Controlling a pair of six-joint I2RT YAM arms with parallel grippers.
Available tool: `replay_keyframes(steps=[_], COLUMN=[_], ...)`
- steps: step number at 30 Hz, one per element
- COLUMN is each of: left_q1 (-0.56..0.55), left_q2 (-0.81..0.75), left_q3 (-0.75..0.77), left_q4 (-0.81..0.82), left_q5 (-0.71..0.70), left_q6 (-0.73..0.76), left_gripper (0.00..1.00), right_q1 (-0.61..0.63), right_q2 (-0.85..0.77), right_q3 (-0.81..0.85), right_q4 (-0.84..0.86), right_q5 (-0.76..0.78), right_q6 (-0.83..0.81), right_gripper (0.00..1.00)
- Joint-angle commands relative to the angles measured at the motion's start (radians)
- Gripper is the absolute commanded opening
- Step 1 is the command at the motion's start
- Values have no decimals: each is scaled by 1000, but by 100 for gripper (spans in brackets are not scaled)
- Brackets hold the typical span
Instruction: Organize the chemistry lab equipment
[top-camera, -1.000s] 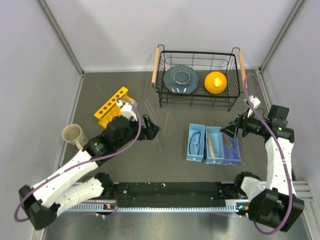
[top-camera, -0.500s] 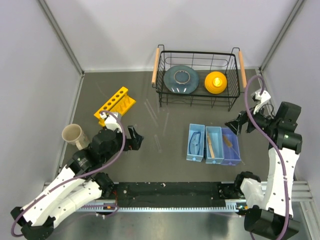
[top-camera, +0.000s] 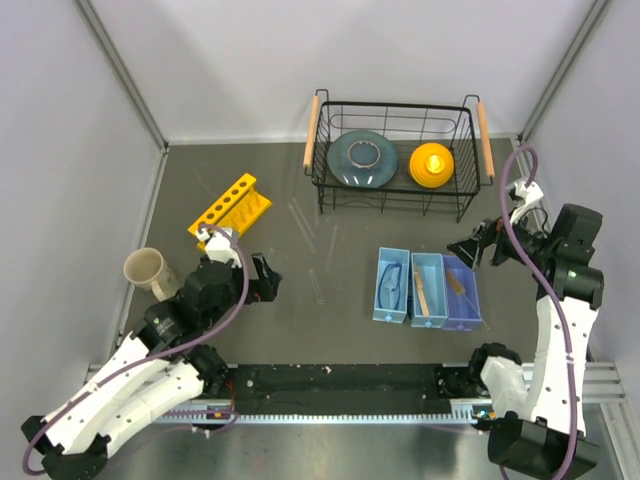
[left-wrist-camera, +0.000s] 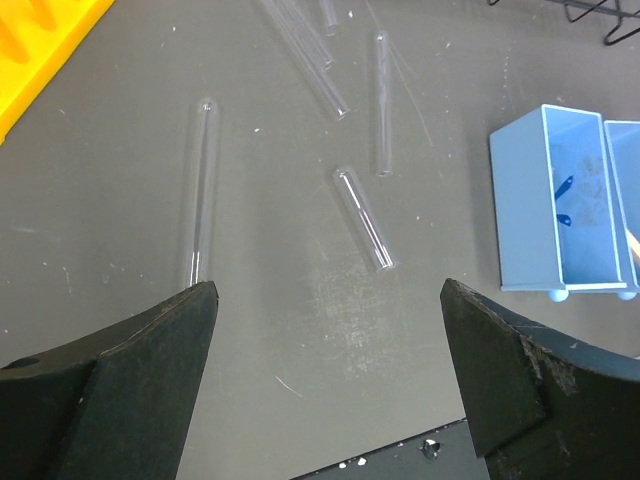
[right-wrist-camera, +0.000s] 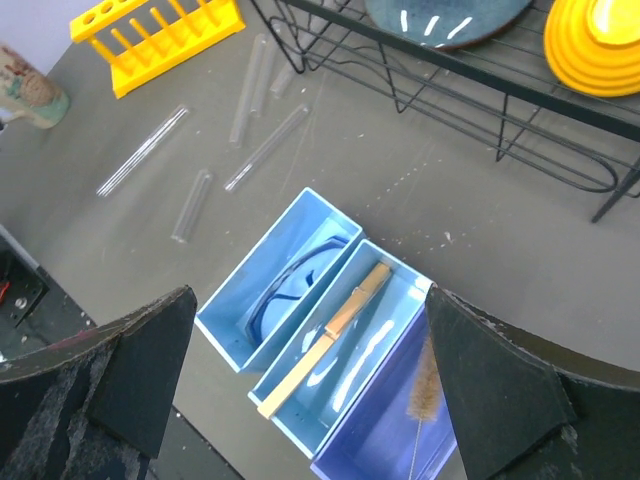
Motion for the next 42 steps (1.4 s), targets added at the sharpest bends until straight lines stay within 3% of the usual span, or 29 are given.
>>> replay_keyframes(steps=[1, 7, 15, 25, 35, 42], left_q1=[8, 121, 375, 451, 456, 455], left_q2=[70, 289, 593, 780, 939, 1013], left_q3=[-4, 20, 117, 177, 230, 227], left_q4=[6, 53, 87, 67, 9, -8], left_q5=[-48, 140, 409, 392, 348, 352], left_q6=[-54, -39, 151, 254, 248, 243], left_gripper=[99, 99, 99, 99, 99, 79], right_q1=[-14, -14, -14, -14, -14, -14], right_q2=[-22, -13, -25, -70, -105, -108], right_q3=[-26, -81, -188, -260, -271, -271], right_q4=[29, 31, 77, 174, 203, 209], right_q5=[-140, -184, -269, -295, -283, -287], right_q6=[-48, -80, -135, -103, -80, -72], right_gripper=[99, 99, 99, 99, 99, 99])
